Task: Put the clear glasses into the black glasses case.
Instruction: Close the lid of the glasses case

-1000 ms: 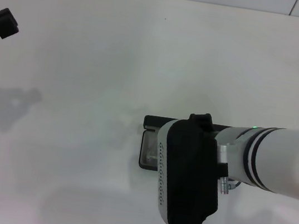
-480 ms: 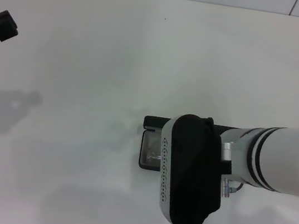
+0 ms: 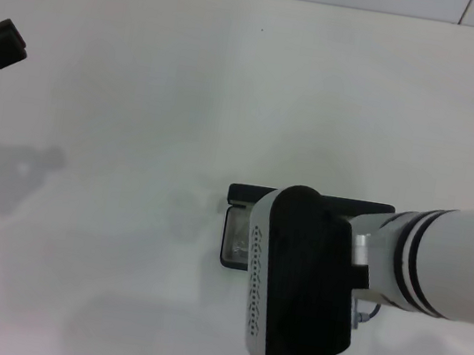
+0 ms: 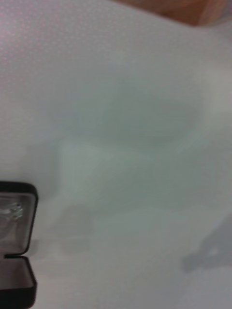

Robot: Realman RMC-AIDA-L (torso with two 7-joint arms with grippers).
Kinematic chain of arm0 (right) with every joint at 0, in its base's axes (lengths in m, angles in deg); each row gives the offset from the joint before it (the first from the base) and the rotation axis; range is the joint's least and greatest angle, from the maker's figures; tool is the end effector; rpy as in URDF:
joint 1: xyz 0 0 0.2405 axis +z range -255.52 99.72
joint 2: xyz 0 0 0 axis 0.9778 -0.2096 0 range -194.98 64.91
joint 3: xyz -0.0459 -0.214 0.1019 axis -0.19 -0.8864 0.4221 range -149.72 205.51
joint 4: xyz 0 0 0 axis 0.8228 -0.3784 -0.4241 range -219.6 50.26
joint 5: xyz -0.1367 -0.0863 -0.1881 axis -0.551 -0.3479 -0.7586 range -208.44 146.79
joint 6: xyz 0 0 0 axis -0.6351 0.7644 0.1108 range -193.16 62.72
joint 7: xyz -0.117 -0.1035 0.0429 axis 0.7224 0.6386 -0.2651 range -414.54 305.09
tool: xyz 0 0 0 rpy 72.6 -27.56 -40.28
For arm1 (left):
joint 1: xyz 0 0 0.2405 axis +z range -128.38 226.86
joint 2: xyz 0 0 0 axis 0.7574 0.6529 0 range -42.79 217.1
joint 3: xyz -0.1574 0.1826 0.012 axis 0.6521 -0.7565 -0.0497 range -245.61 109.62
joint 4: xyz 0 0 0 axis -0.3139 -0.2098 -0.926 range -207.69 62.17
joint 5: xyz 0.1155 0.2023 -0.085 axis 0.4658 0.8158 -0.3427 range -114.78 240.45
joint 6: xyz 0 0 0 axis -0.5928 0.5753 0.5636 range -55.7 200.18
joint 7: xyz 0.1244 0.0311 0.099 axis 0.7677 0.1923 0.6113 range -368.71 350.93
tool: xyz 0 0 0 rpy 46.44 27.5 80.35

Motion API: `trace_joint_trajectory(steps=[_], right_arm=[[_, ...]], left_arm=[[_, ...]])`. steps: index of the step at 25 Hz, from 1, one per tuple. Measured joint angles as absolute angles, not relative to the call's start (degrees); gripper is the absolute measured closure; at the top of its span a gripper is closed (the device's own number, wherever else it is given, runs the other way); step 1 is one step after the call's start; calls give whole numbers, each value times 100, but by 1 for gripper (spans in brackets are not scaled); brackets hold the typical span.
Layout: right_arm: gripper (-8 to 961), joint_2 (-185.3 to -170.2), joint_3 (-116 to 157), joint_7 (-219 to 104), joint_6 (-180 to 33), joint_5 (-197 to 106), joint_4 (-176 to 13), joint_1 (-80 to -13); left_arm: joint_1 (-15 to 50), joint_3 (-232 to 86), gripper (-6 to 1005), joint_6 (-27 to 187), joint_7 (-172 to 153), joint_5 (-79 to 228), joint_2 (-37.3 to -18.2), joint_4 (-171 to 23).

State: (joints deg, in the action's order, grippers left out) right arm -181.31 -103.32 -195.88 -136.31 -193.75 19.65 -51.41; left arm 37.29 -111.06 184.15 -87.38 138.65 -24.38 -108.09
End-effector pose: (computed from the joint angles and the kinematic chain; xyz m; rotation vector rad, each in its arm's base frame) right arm 0.0525 0.2682 -0.1202 -2.6779 -0.5490 -0.5766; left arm -0.2985 0.2687 0.1052 -2.3276 -0.5385 -1.4146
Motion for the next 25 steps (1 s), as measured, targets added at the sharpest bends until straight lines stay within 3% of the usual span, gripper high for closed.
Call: trace_joint_trajectory(steps=[10, 19, 25], right_arm=[[632, -18076, -9535, -19508, -14092, -18443, 3105, -5586], [633, -18063, -5955, -18642, -15435, -14151, 2925, -5816], [633, -18066, -3294, -17419, -16215, -11649, 1779, -6681]], left_arm=[[3732, -11106, 876, 18494, -8734, 13863, -2438, -10816], [3662, -11143, 875, 18554, -8694, 13910, -2465, -10822], [3559, -11236, 874, 18719, -8648, 13913, -2542, -10896]])
